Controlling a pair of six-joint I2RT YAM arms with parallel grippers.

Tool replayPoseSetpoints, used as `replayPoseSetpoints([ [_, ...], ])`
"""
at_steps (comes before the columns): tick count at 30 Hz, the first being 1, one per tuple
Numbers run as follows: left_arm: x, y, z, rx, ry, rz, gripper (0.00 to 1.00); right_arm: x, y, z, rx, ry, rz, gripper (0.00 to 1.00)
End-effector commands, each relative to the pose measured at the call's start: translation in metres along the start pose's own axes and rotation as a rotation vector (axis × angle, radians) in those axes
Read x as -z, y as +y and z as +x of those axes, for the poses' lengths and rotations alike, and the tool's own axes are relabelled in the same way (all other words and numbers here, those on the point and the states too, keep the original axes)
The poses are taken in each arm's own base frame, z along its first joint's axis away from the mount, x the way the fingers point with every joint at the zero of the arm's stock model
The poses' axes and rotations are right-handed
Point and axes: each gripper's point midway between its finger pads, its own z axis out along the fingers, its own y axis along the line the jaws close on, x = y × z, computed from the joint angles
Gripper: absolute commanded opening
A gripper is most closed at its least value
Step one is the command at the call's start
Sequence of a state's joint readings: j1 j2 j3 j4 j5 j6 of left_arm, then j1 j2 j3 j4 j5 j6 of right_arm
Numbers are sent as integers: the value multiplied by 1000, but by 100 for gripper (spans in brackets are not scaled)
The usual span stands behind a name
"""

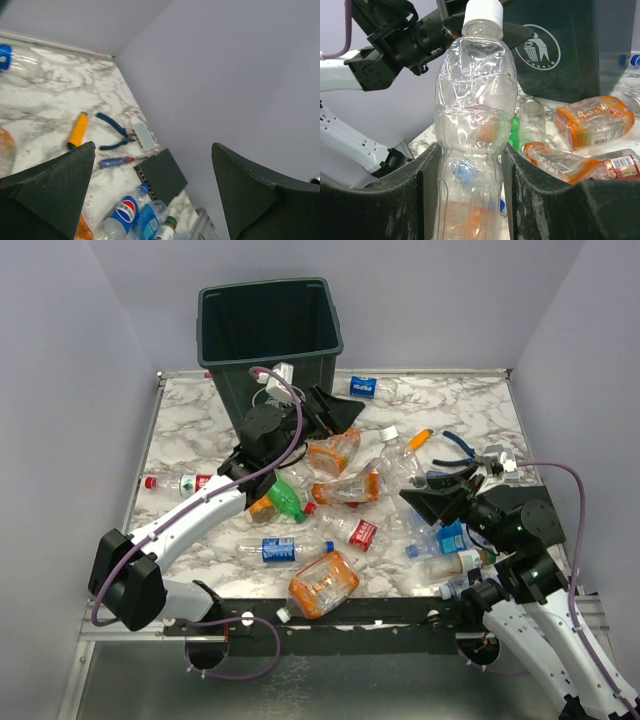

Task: Put the plastic bottles in the bin
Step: Pick up the plastic bottle at the center of the board.

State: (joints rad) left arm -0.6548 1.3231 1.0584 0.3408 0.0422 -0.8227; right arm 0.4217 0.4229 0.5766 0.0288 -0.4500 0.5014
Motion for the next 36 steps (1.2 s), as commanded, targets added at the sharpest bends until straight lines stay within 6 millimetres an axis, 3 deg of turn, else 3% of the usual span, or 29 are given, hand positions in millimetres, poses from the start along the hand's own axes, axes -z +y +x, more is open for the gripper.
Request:
replayPoseSetpoints([
  [1,9,-70,-6,85,39,310,99,0,-3,-5,0,-39,15,37],
  [8,19,-104,13,43,98,459,99,-12,-3,-6,-51,-62,-23,37],
  [13,14,-108,37,60,178,484,95,-21,3,-14,-61,-82,-69,37],
  [19,13,-113,47,60,200,498,63,-23,2,-12,-66,-71,-71,37],
  [23,14,-116,44,54,188,501,49,-23,1,-9,-70,-64,-67,37],
  [26,13,-118,42,49,181,505,33,-22,1,-6,-74,-55,-67,38],
  [28,14,-121,39,40,172,511,24,-21,2,-5,-81,-43,-68,47],
  [31,15,-124,33,16,145,514,14,-20,6,-5,-87,-15,-71,74],
  [34,15,-125,26,-3,124,512,2,-16,9,-10,-78,-12,-59,86],
  [36,15,-126,24,-14,117,509,0,-12,13,-16,-66,-17,-54,93],
])
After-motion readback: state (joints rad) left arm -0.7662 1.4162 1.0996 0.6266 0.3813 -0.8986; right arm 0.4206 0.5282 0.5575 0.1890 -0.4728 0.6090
